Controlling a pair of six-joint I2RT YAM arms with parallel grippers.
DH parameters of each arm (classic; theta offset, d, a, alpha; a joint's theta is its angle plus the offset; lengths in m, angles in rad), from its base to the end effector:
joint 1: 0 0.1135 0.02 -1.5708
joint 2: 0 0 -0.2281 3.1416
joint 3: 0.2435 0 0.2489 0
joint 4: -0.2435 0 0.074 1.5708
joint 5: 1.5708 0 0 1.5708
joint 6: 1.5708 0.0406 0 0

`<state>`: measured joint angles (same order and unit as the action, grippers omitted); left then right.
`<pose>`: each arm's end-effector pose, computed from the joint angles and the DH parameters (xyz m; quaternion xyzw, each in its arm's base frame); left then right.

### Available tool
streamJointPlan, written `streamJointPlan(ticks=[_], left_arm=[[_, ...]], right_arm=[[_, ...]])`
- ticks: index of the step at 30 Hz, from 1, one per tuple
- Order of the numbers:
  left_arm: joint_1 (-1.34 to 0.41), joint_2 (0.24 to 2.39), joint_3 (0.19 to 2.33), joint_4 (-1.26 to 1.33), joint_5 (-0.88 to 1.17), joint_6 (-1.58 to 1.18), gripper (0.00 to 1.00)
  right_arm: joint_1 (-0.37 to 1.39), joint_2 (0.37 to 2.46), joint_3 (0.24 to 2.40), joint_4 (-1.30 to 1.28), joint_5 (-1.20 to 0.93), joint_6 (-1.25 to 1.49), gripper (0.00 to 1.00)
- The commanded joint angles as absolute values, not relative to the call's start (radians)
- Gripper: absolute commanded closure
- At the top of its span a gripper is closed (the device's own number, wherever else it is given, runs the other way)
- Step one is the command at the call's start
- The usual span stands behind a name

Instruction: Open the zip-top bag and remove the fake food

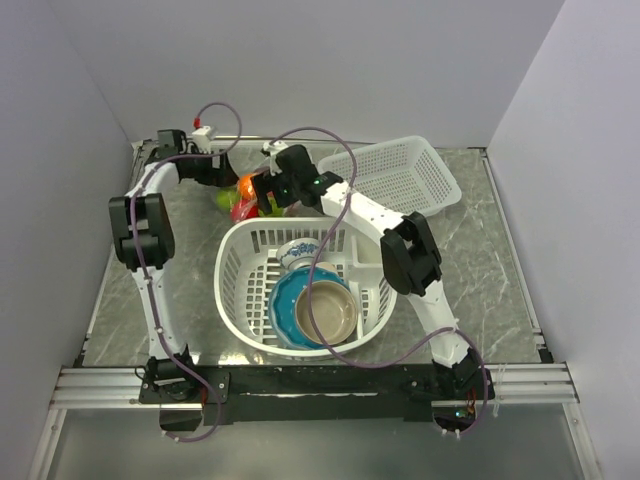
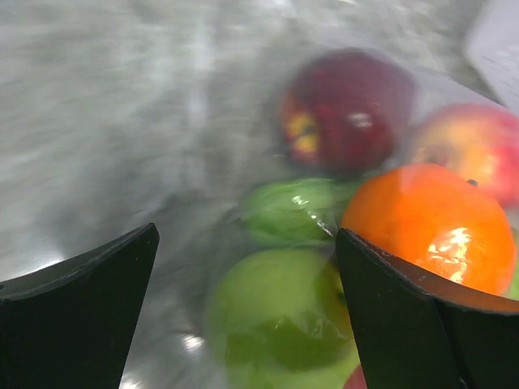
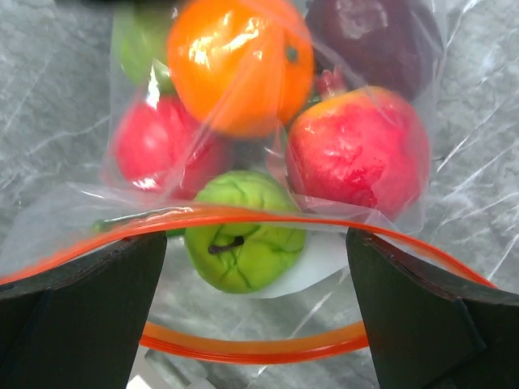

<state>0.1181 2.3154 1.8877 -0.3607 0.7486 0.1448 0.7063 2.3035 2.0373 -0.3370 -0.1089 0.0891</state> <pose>0.4922 0.0306 0.1621 0.1509 0.8585 -0.2886 0.3961 0.3894 0.3380 0.2125 -0.2926 0.8345 0.2243 0.4096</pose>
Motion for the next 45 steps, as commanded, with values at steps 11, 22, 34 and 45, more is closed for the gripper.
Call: streamJointPlan(ticks=[11, 22, 34, 45], left_arm=[[0.106, 2.247, 1.844, -0.471, 0.917, 0.281, 0.99], [0.115, 2.181, 1.755, -0.485, 0.835, 0.322, 0.99], [0.123, 2.135, 1.704, -0.472, 0.729, 0.357, 0.99], [0.140, 2.095, 1.626, -0.429, 0.543, 0.387, 0.99]], right_arm=[[0.669, 2.319, 2.010, -0.336, -0.149, 0.132, 0.00], [0.663, 2.410, 2.068, -0.405, -0.192, 0.094, 0.00], [0.658, 2.379, 2.059, -0.414, -0.216, 0.097, 0.57], [0.575, 2.087, 1.893, -0.322, -0.141, 0.109, 0.87]])
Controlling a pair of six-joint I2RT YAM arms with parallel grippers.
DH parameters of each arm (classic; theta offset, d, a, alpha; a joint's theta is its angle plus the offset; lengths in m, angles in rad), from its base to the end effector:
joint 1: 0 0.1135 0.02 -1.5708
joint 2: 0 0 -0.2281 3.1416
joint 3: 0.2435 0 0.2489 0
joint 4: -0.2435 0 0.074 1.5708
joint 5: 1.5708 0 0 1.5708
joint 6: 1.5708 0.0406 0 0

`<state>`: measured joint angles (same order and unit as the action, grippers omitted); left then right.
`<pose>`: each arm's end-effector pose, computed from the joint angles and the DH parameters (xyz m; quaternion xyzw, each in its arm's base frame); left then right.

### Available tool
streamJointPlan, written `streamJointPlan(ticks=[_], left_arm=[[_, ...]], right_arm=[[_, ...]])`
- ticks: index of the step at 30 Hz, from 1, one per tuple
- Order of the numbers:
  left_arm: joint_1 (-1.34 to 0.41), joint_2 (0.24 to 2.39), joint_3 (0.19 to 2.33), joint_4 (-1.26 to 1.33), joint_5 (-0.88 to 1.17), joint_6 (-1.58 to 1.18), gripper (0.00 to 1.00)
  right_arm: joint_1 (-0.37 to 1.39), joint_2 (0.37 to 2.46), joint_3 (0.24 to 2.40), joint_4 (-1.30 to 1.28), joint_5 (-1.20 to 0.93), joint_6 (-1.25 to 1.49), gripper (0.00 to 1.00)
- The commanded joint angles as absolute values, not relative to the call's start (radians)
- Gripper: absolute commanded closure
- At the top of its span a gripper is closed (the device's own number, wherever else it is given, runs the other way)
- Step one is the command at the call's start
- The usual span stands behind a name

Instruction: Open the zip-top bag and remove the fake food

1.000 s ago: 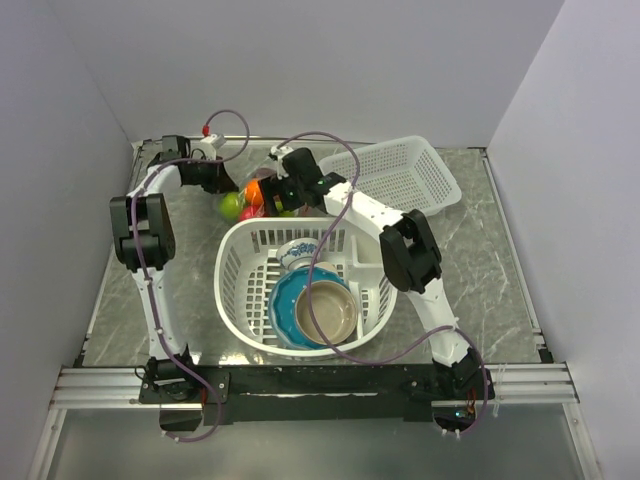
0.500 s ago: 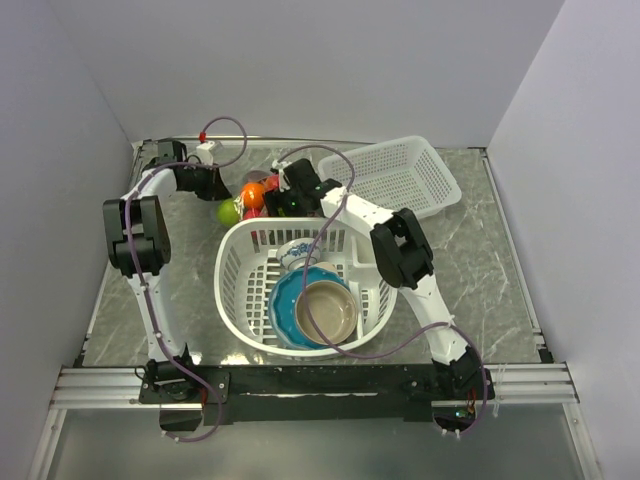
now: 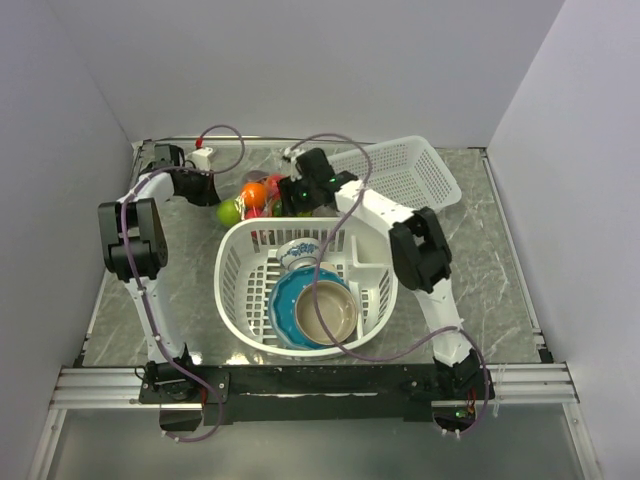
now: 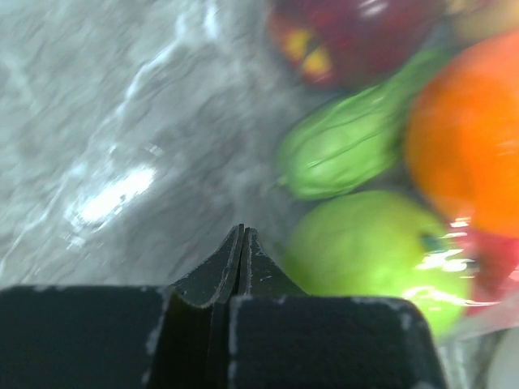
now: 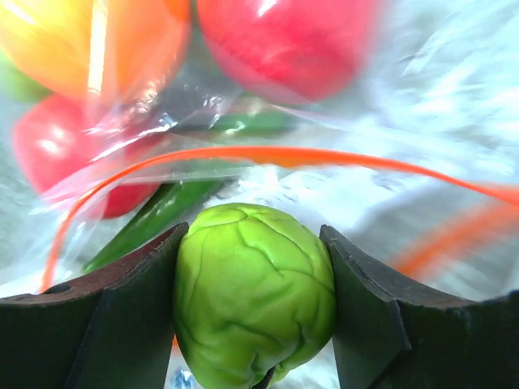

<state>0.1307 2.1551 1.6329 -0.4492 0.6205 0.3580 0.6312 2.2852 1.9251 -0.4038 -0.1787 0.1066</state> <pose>0.4448 0.0347 0.1469 0.1927 0.8937 -0.2150 0.3434 0.3986 0.3003 0.1780 -0.2714 0.8756 0.2175 0.3351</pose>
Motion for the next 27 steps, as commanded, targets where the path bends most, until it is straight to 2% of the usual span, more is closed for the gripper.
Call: streamJointPlan(ticks=[1, 4, 11, 12, 14, 15, 16, 18, 22, 24, 25, 27], left_arm=[[0.141, 2.094, 1.623, -0.431, 0.545, 0.384, 0.99], [0.146, 2.083, 1.612, -0.428, 0.552, 0.376, 0.99], [0.146, 2.057, 1.635, -0.440, 0.620, 0.319, 0.99], [0.146, 2.060, 1.646, -0.439, 0.635, 0.274, 0.67], [0.146, 2.072, 1.692, -0.440, 0.653, 0.224, 0.23], [0.147, 2.091, 1.706, -0.446, 0.676, 0.203, 0.01], [0.144, 2.103, 1.733, -0.449, 0.727, 0.199, 0.01], [0.141, 2.146, 1.759, -0.451, 0.767, 0.192, 0.01], [0.126, 2.224, 1.796, -0.457, 0.801, 0.179, 0.01], [0.111, 2.256, 1.819, -0.472, 0.811, 0.178, 0.01], [0.103, 2.260, 1.819, -0.474, 0.815, 0.186, 0.01], [0.077, 2.252, 1.787, -0.466, 0.802, 0.219, 0.01]], right_arm=[[0.563, 2.070, 1.881, -0.315, -0.141, 0.115, 0.88], [0.525, 2.014, 1.855, -0.305, -0.146, 0.138, 0.91], [0.402, 1.977, 1.775, -0.311, -0.005, 0.189, 0.95], [0.390, 1.986, 1.769, -0.319, 0.027, 0.204, 0.94], [0.356, 1.997, 1.747, -0.325, 0.050, 0.218, 0.91], [0.351, 2.008, 1.743, -0.330, 0.060, 0.231, 0.84], [0.350, 2.013, 1.740, -0.336, 0.105, 0.238, 0.44], [0.351, 2.020, 1.749, -0.354, 0.124, 0.245, 0.00], [0.359, 1.979, 1.752, -0.318, 0.106, 0.287, 0.00], [0.351, 1.947, 1.755, -0.281, 0.022, 0.377, 0.00], [0.345, 1.938, 1.752, -0.269, -0.102, 0.380, 0.00], [0.322, 1.922, 1.734, -0.215, -0.182, 0.353, 0.00]])
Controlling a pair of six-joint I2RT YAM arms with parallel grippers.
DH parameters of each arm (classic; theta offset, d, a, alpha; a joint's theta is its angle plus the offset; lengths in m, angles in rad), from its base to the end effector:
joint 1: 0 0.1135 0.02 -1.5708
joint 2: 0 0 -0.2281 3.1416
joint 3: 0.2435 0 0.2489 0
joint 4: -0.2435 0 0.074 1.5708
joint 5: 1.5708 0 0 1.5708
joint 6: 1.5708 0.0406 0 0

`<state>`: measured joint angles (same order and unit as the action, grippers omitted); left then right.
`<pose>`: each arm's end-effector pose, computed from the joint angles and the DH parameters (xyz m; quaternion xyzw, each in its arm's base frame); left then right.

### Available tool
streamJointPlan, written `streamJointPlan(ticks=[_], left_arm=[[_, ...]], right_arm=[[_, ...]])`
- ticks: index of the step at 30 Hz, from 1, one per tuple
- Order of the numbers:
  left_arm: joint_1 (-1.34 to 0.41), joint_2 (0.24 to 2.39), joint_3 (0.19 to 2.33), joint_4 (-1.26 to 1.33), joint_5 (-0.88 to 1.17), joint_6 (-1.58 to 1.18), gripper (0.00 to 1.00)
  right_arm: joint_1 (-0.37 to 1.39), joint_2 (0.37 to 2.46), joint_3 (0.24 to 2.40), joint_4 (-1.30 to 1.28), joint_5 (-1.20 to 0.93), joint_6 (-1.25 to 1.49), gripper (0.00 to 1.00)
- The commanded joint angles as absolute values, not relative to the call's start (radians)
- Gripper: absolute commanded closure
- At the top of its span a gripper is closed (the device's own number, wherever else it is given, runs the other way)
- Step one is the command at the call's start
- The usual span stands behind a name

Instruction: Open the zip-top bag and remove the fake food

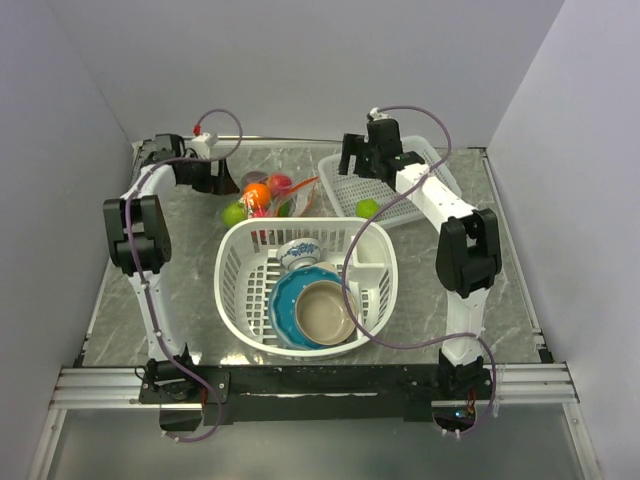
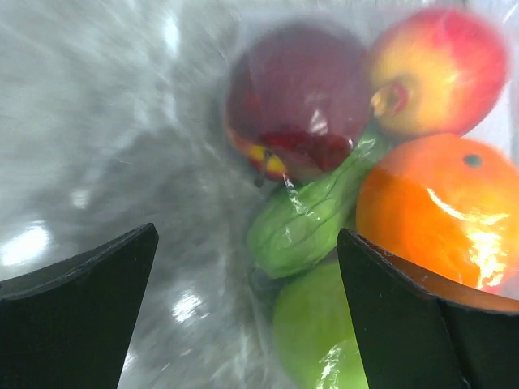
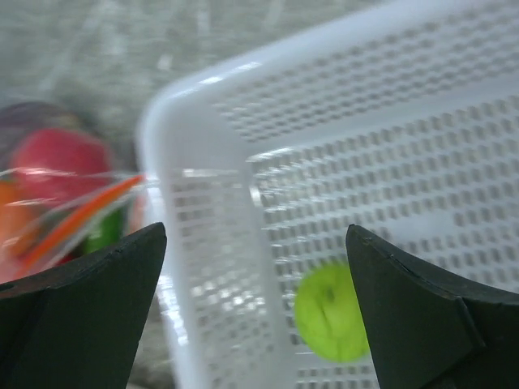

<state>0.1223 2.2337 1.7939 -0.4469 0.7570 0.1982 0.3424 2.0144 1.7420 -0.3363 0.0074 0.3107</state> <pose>0.4698 0.0297 0.1645 0.1571 0.8701 -0.2939 0.3632 0.4341 0.1544 0.2468 -0.0123 0.8864 0.1453 0.4393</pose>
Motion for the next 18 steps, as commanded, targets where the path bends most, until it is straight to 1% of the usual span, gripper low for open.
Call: streamJointPlan(ticks=[1, 2, 4, 5, 8, 10, 11, 13, 14, 18], left_arm=[[0.066, 2.247, 1.770, -0.447, 0.783, 0.230, 0.01], [0.045, 2.244, 1.750, -0.446, 0.767, 0.247, 0.03], [0.026, 2.255, 1.752, -0.487, 0.752, 0.274, 0.03], [0.014, 2.266, 1.753, -0.497, 0.746, 0.294, 0.03], [0.006, 2.266, 1.733, -0.502, 0.756, 0.324, 0.02], [0.006, 2.263, 1.732, -0.502, 0.768, 0.331, 0.18], [0.008, 2.264, 1.739, -0.502, 0.765, 0.322, 0.44], [0.008, 2.272, 1.769, -0.524, 0.720, 0.313, 0.83], [0.008, 2.276, 1.804, -0.564, 0.694, 0.324, 0.99], [0.061, 2.255, 1.832, -0.606, 0.658, 0.353, 0.99]], right_arm=[[0.315, 1.916, 1.703, -0.192, -0.245, 0.319, 0.00], [0.314, 1.895, 1.695, -0.169, -0.215, 0.310, 0.00], [0.376, 1.872, 1.684, -0.166, -0.120, 0.225, 0.00], [0.402, 1.856, 1.690, -0.182, -0.019, 0.184, 0.00], [0.501, 1.880, 1.764, -0.257, 0.064, 0.062, 0.00], [0.535, 1.907, 1.824, -0.299, 0.061, 0.037, 0.00], [0.541, 1.922, 1.831, -0.316, 0.052, 0.040, 0.00], [0.545, 1.928, 1.824, -0.308, 0.008, 0.060, 0.00], [0.546, 1.927, 1.819, -0.296, 0.003, 0.067, 0.00], [0.546, 1.940, 1.819, -0.288, -0.073, 0.098, 0.00]])
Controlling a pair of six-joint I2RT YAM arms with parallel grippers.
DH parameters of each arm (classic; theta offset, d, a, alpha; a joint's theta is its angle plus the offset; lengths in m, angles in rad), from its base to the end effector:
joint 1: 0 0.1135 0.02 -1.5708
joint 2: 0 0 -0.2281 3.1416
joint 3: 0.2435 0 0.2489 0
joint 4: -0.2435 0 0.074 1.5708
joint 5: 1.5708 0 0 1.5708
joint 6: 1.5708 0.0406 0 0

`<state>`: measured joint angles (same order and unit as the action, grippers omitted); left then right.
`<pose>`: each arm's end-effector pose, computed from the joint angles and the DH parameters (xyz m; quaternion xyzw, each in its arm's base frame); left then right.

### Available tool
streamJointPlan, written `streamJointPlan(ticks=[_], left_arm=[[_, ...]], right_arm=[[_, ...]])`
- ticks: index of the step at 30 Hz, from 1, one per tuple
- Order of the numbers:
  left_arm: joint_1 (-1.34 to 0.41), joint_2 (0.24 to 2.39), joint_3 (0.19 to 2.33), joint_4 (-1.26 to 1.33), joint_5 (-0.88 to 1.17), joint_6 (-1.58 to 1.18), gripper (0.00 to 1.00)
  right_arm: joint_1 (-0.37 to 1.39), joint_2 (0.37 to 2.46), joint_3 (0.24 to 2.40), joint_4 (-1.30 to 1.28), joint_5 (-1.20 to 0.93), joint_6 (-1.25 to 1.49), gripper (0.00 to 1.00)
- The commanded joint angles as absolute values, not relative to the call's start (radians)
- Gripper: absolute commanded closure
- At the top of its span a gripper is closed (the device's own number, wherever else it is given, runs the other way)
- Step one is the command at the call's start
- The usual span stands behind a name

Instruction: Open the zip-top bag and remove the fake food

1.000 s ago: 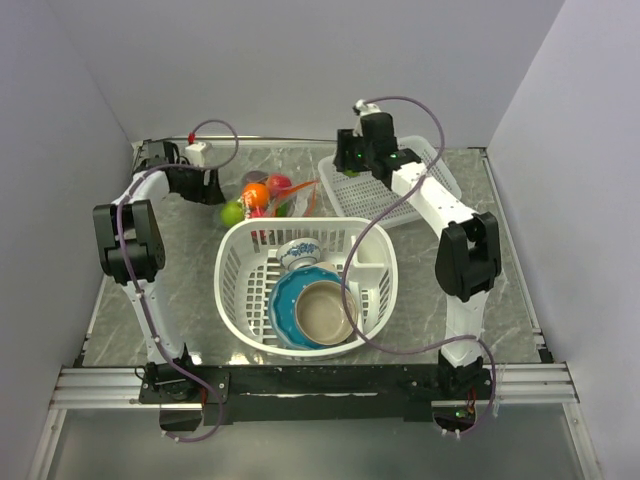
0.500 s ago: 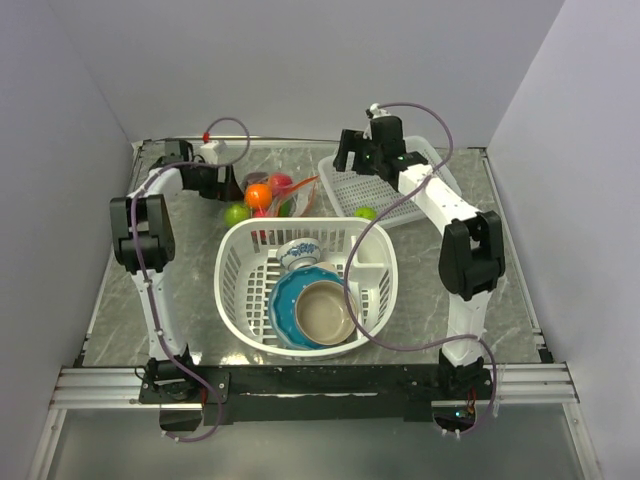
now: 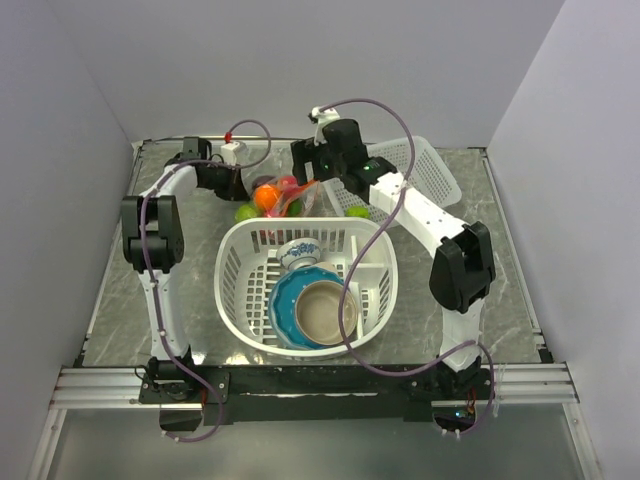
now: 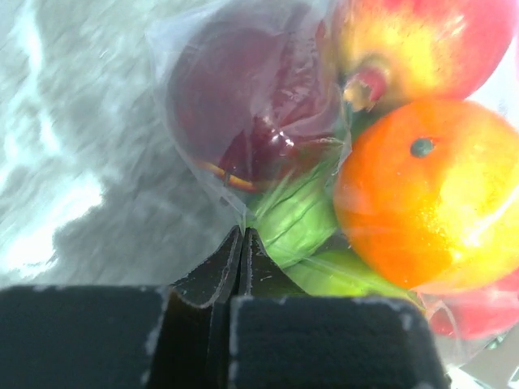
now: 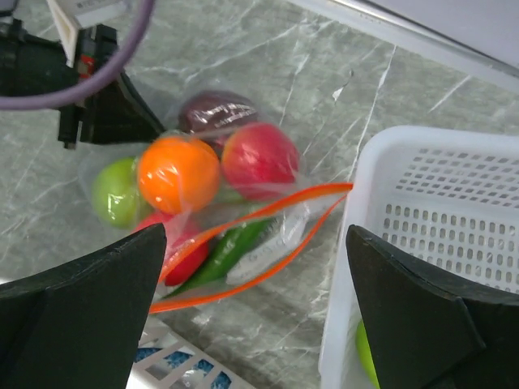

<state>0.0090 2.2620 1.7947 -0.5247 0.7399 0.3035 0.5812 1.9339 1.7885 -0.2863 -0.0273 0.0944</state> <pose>0.4652 -0.0232 0.1470 0.2332 0.8688 -0.3009 0.3168 0.3778 0.2495 0.3032 -0.2101 0.8155 0.1895 0.5049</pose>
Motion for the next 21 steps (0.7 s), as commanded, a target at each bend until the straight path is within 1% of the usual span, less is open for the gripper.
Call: streamJointPlan(ticks=[1, 6, 7, 8, 10, 11, 13, 18, 21], left_arm=[[0.078, 2.250, 1.833, -0.606, 0.649, 0.354, 0.99], [0.187, 2.241, 1.875, -0.663, 0.615, 0.393, 0.99], [0.195, 2.238, 1.876, -0.675, 0.598, 0.405, 0.99], [0.205, 2.237, 1.867, -0.673, 0.585, 0.410, 0.99], [0.206, 2.220, 1.847, -0.663, 0.565, 0.419, 0.99], [0.206, 2.215, 1.829, -0.657, 0.560, 0.428, 0.99], [0.207, 2.209, 1.821, -0.655, 0.558, 0.428, 0.99], [0.196, 2.203, 1.824, -0.666, 0.554, 0.446, 0.99], [0.170, 2.186, 1.822, -0.676, 0.532, 0.465, 0.99]], right_arm=[[0.546, 1.950, 1.844, -0.296, -0.113, 0.098, 0.00], [0.548, 2.065, 1.965, -0.374, -0.196, 0.104, 0.00], [0.548, 2.106, 2.020, -0.406, -0.221, 0.098, 0.00], [0.552, 2.127, 2.051, -0.426, -0.222, 0.088, 0.08], [0.575, 2.195, 2.147, -0.465, -0.189, 0.055, 0.16], [0.583, 2.215, 2.178, -0.503, -0.161, 0.045, 0.24], [0.609, 2.258, 2.242, -0.532, -0.158, 0.014, 0.26], [0.663, 2.267, 2.214, -0.460, -0.068, -0.035, 0.27], [0.675, 2.278, 2.221, -0.431, -0.066, -0.029, 0.27]])
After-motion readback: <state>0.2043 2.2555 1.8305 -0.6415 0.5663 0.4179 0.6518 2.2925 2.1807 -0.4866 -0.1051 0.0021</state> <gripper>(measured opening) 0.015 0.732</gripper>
